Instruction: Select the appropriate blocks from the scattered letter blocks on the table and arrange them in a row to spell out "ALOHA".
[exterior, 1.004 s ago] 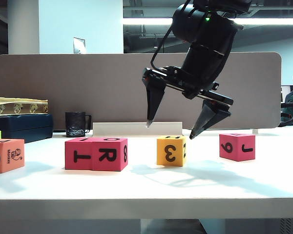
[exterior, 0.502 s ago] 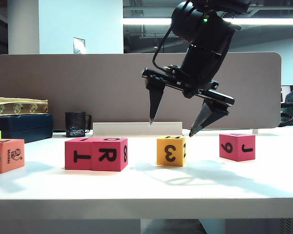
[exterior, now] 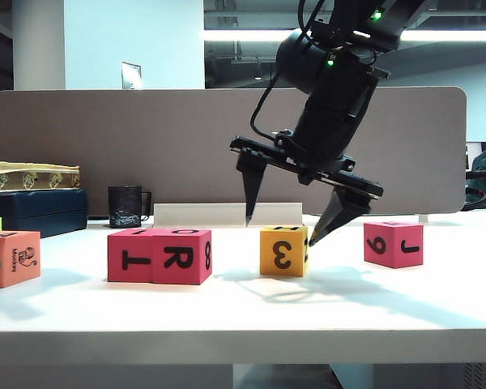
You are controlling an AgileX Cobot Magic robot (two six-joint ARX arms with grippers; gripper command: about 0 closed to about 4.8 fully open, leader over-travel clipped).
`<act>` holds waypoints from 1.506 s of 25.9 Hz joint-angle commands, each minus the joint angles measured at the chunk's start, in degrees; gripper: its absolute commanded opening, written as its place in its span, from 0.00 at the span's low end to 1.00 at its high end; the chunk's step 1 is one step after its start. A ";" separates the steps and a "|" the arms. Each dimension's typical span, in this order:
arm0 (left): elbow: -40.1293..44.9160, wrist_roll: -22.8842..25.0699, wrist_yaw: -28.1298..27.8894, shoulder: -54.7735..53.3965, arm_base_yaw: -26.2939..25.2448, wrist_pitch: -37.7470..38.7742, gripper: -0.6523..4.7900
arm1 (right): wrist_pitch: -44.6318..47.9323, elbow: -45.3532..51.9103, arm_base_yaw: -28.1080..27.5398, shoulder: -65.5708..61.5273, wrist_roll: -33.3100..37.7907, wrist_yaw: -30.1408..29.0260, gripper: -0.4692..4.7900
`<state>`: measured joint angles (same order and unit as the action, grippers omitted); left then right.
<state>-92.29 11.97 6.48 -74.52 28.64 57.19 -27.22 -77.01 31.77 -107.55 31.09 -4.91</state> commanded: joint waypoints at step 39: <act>-0.26 0.02 0.22 1.70 0.02 1.97 0.11 | 0.20 -0.37 5.77 -0.07 -1.07 -4.46 0.65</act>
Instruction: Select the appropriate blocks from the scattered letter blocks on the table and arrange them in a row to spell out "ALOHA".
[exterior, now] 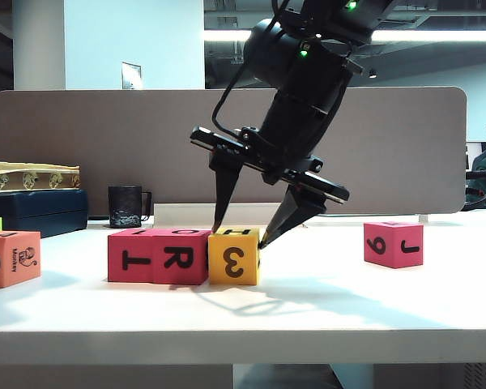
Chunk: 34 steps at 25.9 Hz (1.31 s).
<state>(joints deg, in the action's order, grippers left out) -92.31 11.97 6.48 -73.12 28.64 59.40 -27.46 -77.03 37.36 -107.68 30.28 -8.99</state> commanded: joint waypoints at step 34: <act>-0.20 0.04 0.20 0.20 0.02 -0.22 0.11 | 7.21 -0.39 -1.53 2.91 -2.03 1.97 0.80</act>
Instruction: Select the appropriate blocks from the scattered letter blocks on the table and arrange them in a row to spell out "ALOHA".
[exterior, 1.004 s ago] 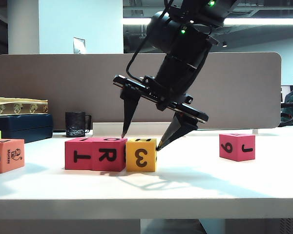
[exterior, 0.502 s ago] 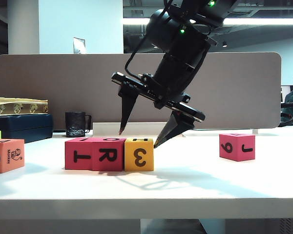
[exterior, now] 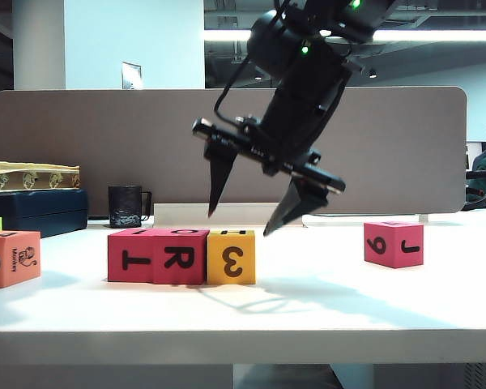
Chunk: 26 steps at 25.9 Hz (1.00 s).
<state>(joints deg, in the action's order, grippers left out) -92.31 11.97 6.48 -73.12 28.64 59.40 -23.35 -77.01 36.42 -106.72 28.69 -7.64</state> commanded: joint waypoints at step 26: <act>-0.17 0.02 -0.22 0.13 0.02 -1.40 0.11 | -14.58 -0.44 -15.61 5.64 -23.21 16.83 0.94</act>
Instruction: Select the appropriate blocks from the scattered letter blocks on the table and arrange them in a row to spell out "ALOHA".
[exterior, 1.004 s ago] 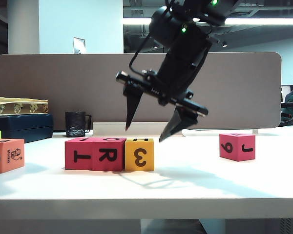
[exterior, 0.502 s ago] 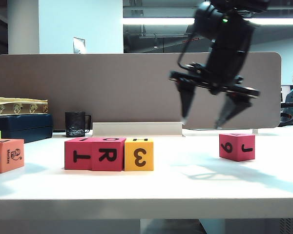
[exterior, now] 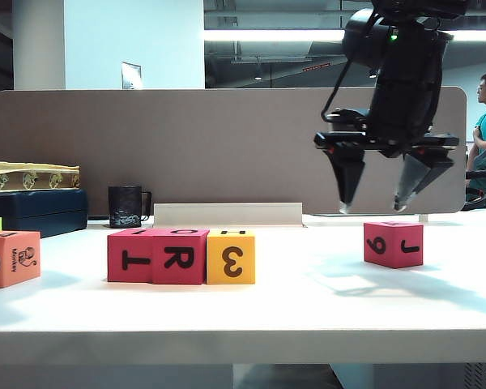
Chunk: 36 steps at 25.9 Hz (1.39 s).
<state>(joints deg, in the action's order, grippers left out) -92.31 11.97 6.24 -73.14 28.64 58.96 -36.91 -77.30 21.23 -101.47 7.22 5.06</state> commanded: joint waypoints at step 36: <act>-0.22 0.02 0.02 0.20 0.02 -0.74 0.11 | 1.49 -0.09 -3.87 -5.03 -3.02 0.22 0.66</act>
<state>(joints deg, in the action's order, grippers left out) -92.31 11.97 6.22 -73.17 28.67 58.54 -35.86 -77.25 17.32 -106.74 4.36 5.37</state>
